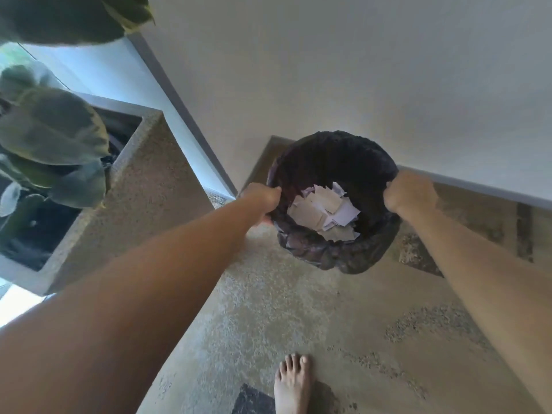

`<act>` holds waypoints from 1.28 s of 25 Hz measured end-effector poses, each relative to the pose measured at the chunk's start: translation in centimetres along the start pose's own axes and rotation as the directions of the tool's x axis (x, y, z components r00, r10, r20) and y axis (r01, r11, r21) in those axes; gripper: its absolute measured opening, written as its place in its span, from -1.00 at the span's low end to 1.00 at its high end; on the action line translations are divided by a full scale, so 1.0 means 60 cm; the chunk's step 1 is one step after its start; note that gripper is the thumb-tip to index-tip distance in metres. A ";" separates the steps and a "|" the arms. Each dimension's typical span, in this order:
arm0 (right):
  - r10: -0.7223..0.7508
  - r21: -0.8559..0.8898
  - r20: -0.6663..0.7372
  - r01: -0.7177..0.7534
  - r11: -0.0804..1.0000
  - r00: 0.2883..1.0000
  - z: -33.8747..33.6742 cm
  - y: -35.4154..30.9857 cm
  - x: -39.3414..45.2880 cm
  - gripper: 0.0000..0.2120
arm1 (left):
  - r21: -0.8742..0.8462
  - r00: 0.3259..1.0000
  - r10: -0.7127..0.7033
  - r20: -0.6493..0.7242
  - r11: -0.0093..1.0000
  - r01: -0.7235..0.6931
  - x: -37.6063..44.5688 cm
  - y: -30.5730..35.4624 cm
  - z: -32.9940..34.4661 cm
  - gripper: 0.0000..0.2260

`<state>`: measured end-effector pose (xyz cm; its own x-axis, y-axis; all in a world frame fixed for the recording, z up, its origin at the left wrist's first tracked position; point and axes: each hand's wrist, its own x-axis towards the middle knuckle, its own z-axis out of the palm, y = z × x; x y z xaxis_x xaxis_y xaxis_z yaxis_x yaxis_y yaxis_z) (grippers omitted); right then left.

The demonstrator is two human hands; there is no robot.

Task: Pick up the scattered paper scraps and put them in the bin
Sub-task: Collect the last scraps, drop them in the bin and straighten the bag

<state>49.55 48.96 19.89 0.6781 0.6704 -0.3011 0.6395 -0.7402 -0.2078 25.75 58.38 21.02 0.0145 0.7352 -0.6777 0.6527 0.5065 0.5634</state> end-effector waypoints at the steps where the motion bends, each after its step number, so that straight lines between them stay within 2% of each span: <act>1: -0.010 0.018 0.000 0.010 1.000 1.000 0.012 -0.020 0.026 -0.77 | 0.027 1.000 0.022 0.008 0.999 -0.022 0.038 0.004 -0.005 -0.53; 3: -0.033 0.055 -0.011 0.033 0.998 0.999 0.032 -0.059 0.072 -0.73 | 0.041 0.998 0.056 0.004 0.998 -0.056 0.086 0.020 -0.016 -0.65; 7: -0.057 0.157 0.023 0.053 0.986 0.998 0.062 -0.121 0.153 -0.64 | 0.038 0.994 0.084 -0.065 0.996 -0.081 0.151 0.046 -0.036 -0.73; 14: -0.106 0.288 0.109 0.070 0.955 0.988 0.084 -0.179 0.227 -0.57 | 0.086 0.974 0.125 -0.190 0.990 -0.110 0.240 0.071 -0.059 -0.72; 22: -0.197 0.374 0.144 0.131 0.918 0.970 0.127 -0.195 0.262 -0.59 | 0.023 0.963 0.052 -0.264 0.999 -0.047 0.287 0.037 -0.059 -0.71; 27: -0.207 0.464 0.055 0.159 0.871 0.977 0.145 -0.204 0.268 -0.60 | -0.012 0.932 0.103 -0.348 0.993 -0.114 0.297 0.021 -0.055 -0.69; 32: -0.208 0.450 0.076 0.152 0.880 0.975 0.152 -0.204 0.260 -0.61 | 0.000 0.942 0.134 -0.309 0.990 -0.141 0.292 0.018 -0.058 -0.62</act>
<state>49.00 68.00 9.25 0.5010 0.8036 -0.3213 0.5028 -0.5724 -0.6477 24.07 73.39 11.38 -0.1326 0.8992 -0.4170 0.6442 0.3979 0.6532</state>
